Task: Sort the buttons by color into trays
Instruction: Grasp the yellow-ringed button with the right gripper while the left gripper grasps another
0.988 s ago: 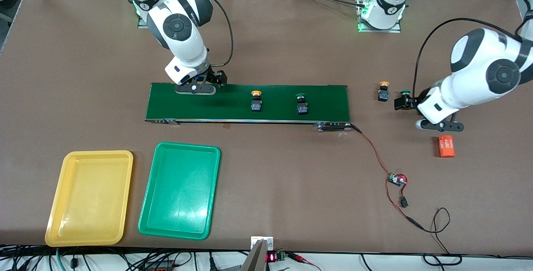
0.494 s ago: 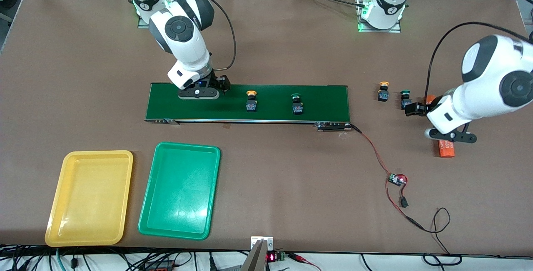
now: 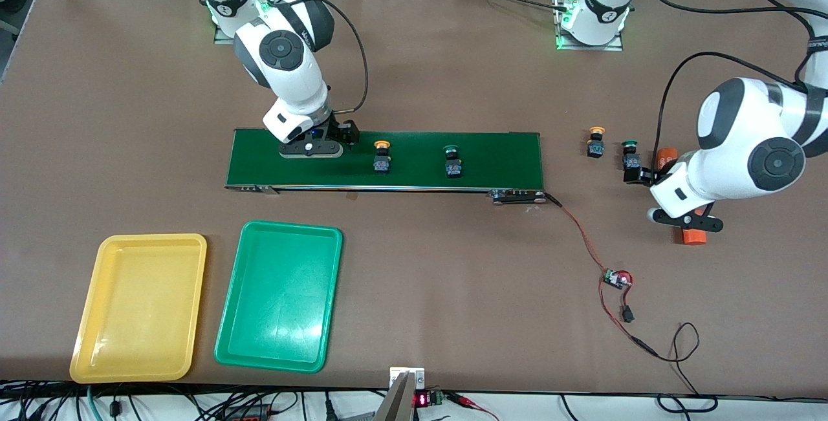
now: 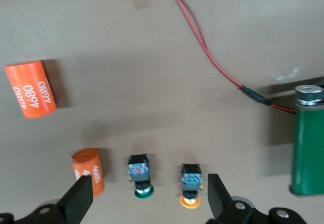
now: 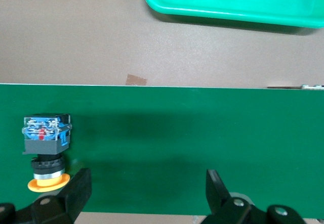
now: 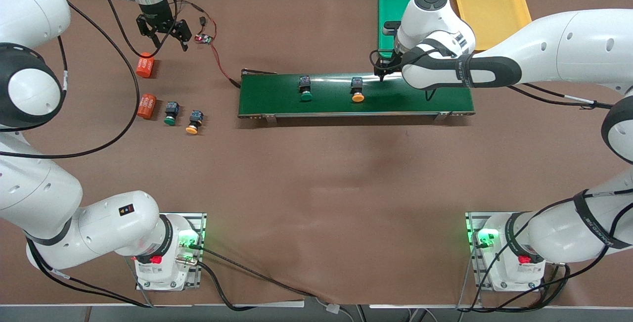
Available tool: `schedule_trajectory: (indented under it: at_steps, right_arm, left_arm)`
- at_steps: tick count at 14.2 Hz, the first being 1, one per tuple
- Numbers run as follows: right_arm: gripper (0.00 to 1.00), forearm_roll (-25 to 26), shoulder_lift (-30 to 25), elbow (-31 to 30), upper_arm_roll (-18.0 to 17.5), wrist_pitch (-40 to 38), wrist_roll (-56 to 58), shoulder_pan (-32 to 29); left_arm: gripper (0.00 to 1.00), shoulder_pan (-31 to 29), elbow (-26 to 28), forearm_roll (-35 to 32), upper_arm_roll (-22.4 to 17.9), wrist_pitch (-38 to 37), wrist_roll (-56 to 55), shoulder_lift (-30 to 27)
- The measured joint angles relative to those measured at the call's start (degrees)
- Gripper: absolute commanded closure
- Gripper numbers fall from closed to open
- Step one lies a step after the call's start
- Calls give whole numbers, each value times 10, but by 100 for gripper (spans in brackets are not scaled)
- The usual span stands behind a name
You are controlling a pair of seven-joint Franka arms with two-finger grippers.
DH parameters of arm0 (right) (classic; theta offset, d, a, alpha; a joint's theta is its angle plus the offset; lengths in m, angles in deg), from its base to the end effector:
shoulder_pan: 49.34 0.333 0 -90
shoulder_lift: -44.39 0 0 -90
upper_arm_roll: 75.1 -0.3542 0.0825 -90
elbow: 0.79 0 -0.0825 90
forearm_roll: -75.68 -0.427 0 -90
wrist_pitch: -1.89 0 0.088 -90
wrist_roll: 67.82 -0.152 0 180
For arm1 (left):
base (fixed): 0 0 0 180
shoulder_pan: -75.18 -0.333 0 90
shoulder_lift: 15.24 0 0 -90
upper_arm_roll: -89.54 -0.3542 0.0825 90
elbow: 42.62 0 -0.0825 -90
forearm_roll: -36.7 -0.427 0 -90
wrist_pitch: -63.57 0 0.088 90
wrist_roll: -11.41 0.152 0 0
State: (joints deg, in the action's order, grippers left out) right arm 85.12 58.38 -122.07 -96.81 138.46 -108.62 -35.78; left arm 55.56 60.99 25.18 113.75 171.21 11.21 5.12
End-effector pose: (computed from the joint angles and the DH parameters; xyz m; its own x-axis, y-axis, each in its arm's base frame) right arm 0.5086 0.3505 0.2718 0.9987 0.0086 0.0512 0.0089 -0.9999 -0.0063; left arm 0.6448 -0.0155 0.3130 0.9577 -0.1476 -0.2470 -0.1594 -0.9868 -0.0281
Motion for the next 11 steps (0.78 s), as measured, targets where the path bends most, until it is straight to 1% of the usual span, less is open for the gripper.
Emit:
schedule_trajectory:
  at_steps: [1, 2, 4, 5, 6, 7, 9, 10, 11]
  right_arm:
    - [0, 0, 0, 0, 0, 0, 0, 0]
    - [0, 0, 0, 0, 0, 0, 0, 0]
    - [0, 0, 0, 0, 0, 0, 0, 0]
    - [0, 0, 0, 0, 0, 0, 0, 0]
    - [0, 0, 0, 0, 0, 0, 0, 0]
    - [0, 0, 2, 0, 0, 0, 0, 1]
    - [0, 0, 8, 0, 0, 0, 0, 2]
    - [0, 0, 12, 0, 0, 1, 0, 4]
    - [0, 0, 15, 0, 0, 5, 0, 6]
  left_arm:
    - [0, 18, 30, 12, -22, 23, 3, -13]
    - [0, 29, 64, 31, -36, 48, 5, -24]
    - [0, 52, 150, 63, -65, 135, 8, -41]
    - [0, 62, 195, 69, -75, 186, 8, -45]
    - [0, 69, 235, 72, -80, 220, 8, -46]
    - [0, 72, 264, 72, -81, 236, 8, -47]
    - [5, 83, 302, 72, -83, 240, 8, -48]
    - [9, 87, 312, 72, -83, 241, 9, -48]
    - [14, 89, 319, 72, -83, 241, 14, -47]
